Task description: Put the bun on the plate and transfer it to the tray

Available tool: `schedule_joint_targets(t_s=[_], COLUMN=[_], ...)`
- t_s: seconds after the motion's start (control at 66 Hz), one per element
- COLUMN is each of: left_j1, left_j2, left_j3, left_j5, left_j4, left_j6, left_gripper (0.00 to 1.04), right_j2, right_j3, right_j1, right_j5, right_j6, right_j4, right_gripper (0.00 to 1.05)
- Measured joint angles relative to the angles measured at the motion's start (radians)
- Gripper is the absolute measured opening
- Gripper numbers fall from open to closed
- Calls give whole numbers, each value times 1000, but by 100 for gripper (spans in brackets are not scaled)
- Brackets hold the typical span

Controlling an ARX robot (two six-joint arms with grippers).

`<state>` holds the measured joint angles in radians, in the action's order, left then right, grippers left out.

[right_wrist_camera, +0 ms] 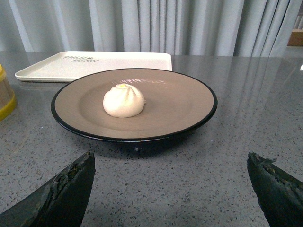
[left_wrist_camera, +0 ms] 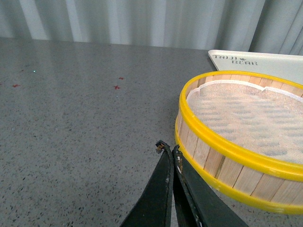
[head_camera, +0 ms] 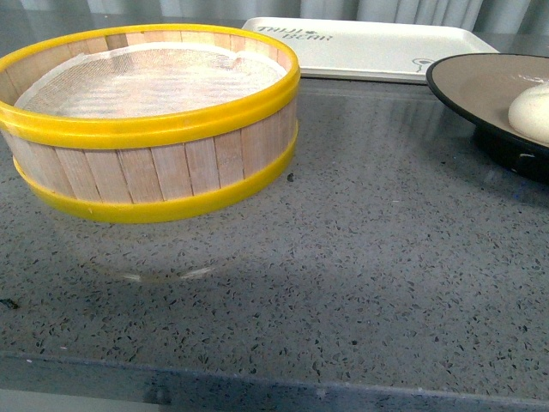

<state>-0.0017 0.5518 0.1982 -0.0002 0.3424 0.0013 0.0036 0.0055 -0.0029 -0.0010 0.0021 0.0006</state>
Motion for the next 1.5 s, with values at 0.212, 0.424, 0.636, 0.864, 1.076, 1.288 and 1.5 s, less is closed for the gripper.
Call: schedule_joint_targets(t_s=[0.212, 0.424, 0.636, 0.864, 1.076, 1.288, 1.5], left_j1=[0, 0, 0, 0, 0, 0, 0], left_j2=[-80, -163, -240, -301, -355, -500, -547], left_j3=[-68, -117, -148, -172, -172, -172, -172], left_j5=[0, 0, 0, 0, 0, 0, 0], left_j4=[-3, -36, -83, -108, -142, -322, -342], left_j6=[0, 0, -1, -2, -3, -3, -3], left_gripper=[4, 4, 4, 4, 4, 4, 4], right_j2=[0, 0, 0, 0, 0, 0, 0], right_j3=[0, 0, 0, 0, 0, 0, 0], right_j1=[0, 0, 0, 0, 0, 0, 0], right_j5=[0, 0, 0, 0, 0, 0, 0], right_j6=[0, 0, 0, 0, 0, 0, 0], right_j4=[0, 0, 0, 0, 0, 0, 0], right_gripper=[96, 96, 96, 96, 96, 96, 96])
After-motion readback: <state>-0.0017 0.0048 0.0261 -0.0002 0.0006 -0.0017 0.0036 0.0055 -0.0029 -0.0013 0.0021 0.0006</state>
